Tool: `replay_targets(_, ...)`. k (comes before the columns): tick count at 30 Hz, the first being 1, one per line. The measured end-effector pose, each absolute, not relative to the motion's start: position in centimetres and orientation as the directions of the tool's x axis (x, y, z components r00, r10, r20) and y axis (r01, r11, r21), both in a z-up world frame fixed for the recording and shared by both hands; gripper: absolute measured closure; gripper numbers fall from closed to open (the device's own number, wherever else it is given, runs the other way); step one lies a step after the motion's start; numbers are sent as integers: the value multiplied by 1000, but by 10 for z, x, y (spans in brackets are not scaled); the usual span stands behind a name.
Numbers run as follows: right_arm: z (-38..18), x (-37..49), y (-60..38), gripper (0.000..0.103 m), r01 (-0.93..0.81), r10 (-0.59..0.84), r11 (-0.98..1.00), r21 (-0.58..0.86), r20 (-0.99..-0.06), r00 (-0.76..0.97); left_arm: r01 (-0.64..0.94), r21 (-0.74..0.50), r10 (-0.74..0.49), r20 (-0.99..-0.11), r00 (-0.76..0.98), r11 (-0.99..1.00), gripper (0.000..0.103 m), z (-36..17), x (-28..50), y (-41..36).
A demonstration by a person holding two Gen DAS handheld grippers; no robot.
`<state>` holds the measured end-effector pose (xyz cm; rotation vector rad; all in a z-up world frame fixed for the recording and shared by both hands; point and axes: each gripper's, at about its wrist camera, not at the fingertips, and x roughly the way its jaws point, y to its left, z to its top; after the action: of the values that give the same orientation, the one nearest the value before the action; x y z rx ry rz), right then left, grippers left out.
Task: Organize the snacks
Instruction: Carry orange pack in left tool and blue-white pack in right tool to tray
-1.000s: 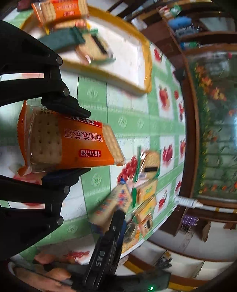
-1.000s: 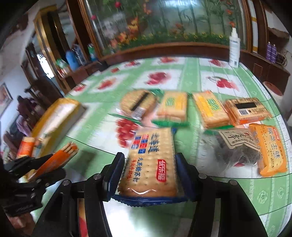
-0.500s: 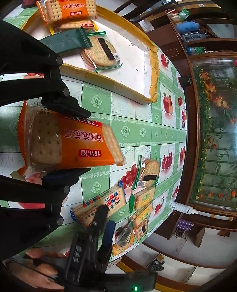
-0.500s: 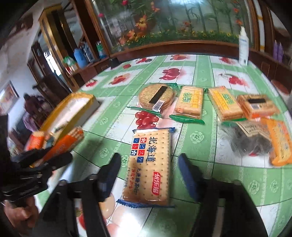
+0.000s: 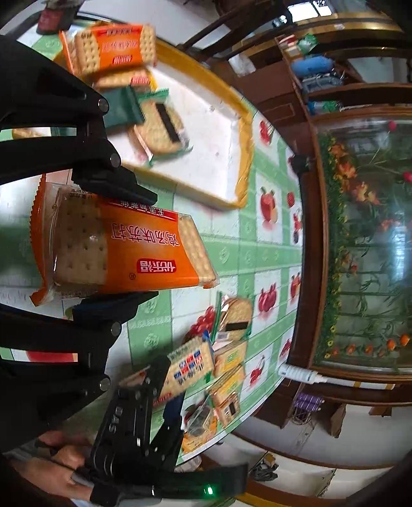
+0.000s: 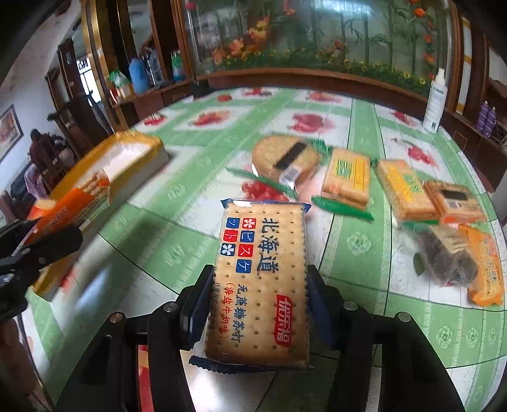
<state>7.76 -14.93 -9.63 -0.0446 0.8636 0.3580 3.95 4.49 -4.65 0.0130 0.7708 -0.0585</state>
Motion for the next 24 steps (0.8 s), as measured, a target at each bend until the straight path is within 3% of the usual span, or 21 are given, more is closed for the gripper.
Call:
replay_targets(10,-61,68,-107,46,-439,421,884,162,-684,596,-38,5,31,-677,735,999,54,-41,35,81)
replay_targets(24,-49,69,-15,46,-597,530,786,163,-674,514,-162,-6,113,-689,716,987,54,-48,30,134)
